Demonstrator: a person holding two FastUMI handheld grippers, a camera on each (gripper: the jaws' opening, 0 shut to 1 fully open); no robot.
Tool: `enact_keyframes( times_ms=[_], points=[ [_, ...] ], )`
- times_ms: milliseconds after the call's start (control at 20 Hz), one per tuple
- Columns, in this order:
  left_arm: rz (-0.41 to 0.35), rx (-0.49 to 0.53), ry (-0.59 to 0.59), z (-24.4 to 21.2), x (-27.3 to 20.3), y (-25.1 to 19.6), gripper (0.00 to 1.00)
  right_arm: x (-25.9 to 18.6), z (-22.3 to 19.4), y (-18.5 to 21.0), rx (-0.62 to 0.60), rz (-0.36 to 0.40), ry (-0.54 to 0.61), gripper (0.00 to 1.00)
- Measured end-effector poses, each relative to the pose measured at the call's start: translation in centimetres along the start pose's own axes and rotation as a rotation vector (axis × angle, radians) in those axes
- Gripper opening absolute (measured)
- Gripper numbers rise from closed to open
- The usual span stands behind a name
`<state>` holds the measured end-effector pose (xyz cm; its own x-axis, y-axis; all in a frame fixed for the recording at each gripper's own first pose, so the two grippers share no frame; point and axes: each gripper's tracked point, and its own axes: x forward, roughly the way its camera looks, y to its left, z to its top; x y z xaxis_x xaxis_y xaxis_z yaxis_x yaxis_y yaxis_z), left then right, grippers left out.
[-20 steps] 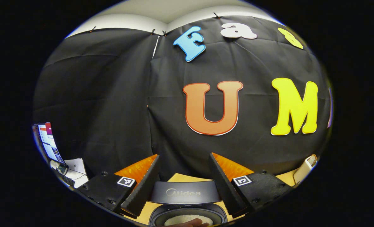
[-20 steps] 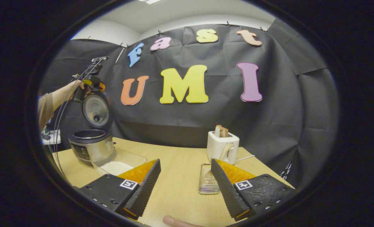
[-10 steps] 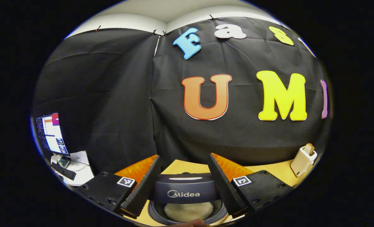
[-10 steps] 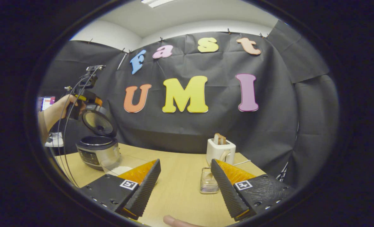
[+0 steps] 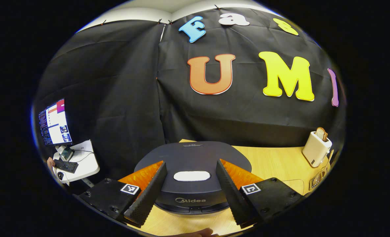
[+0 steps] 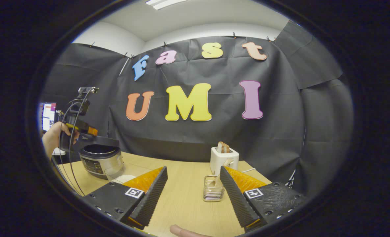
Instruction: Close the left gripper, press the button to open the rice cooker; take a wooden spoon from the chopstick holder with the right hand, scoop a spoonful of rice and pour it into the rice cooker, then put the wooden spoon back into the chopstick holder.
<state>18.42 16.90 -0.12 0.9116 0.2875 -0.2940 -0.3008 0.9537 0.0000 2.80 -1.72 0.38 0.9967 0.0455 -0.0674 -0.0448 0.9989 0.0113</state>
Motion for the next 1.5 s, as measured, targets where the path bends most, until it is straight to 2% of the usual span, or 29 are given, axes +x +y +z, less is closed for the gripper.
enact_keyframes(
  times_ms=[150,550,1100,1500],
  points=[
    [0.003,0.0,-0.02,-0.7,-0.1,-0.1,0.97,-0.4,-0.1,0.7,0.025,0.053,0.002,0.95],
    [-0.013,-0.014,-0.029,-3.5,0.3,-0.5,0.97,0.0,-0.4,0.5,0.02,0.043,0.005,0.95],
    [0.035,-0.008,-0.31,-2.7,0.5,-0.5,0.97,0.2,-0.9,0.4,0.02,0.036,0.018,0.95],
    [0.035,0.005,-0.347,-3.0,0.7,-0.6,0.96,0.2,-0.8,0.1,0.024,0.029,0.015,0.95]
  ],
)
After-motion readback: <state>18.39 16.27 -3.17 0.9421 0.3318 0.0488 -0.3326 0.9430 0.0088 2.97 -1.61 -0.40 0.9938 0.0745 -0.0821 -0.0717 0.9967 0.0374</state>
